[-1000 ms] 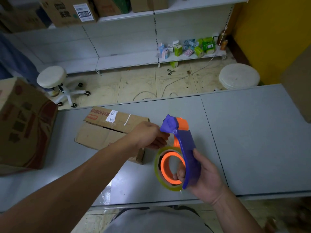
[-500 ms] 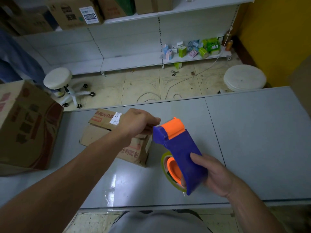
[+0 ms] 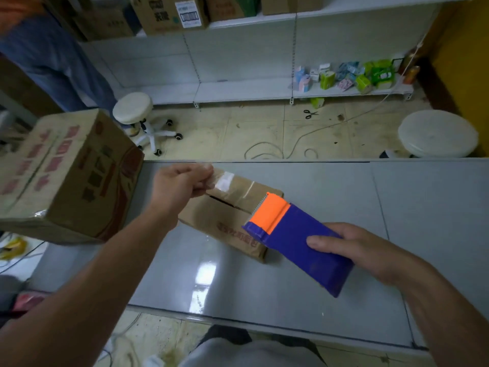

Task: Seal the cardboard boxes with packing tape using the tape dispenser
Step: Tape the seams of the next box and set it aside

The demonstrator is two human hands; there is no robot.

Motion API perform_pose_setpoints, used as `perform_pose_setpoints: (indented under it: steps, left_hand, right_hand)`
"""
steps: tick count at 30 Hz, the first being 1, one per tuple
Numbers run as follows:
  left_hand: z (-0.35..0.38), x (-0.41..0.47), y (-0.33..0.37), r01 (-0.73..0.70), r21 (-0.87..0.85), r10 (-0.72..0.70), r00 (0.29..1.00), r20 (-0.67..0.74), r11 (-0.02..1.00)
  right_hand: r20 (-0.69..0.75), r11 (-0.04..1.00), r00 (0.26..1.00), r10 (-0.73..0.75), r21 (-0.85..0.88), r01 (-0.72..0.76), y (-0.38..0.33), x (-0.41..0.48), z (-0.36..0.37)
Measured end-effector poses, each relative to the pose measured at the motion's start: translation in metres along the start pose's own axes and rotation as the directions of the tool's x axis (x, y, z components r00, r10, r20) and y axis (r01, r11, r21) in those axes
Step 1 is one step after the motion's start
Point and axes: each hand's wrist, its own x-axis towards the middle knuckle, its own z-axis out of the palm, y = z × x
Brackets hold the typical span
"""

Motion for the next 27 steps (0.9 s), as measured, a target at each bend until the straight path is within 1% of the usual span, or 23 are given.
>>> perform_pose_setpoints:
  steps: [2,4,7,10,15,19,23,27]
  left_hand:
    - [-0.017,0.000,-0.010,0.002,-0.033,-0.005,0.997,-0.078,0.999]
    - [-0.035,0.002,-0.019,0.010,-0.066,-0.018,0.992,-0.127,0.998]
    - [-0.056,0.015,-0.031,0.030,-0.130,-0.051,0.985,-0.163,0.991]
    - [-0.073,0.035,-0.040,0.047,-0.174,-0.078,0.982,-0.173,0.984]
    - [-0.092,0.073,-0.058,0.095,-0.265,-0.135,0.981,-0.137,0.960]
    - [-0.089,0.093,-0.073,0.194,-0.320,-0.223,0.973,-0.057,0.927]
    - [-0.078,0.104,-0.085,0.251,-0.369,-0.268,0.963,0.005,0.895]
    - [-0.073,0.112,-0.096,0.281,-0.382,-0.288,0.957,0.039,0.880]
  right_hand:
    - [0.014,0.998,1.000,0.009,-0.069,-0.008,-0.016,0.013,0.004]
    - [0.026,0.991,0.999,0.031,-0.130,-0.027,-0.033,0.027,0.011]
    - [0.039,0.970,0.997,0.070,-0.234,-0.059,-0.055,0.050,0.025]
    - [0.013,0.948,0.995,0.102,-0.304,-0.093,-0.078,0.072,0.041]
    - [-0.061,0.902,0.987,0.147,-0.401,-0.160,-0.113,0.109,0.060]
    - [-0.151,0.846,0.963,0.222,-0.461,-0.267,-0.121,0.131,0.065]
    - [-0.205,0.821,0.932,0.298,-0.443,-0.360,-0.118,0.132,0.061]
    - [-0.218,0.812,0.914,0.342,-0.421,-0.404,-0.117,0.132,0.061]
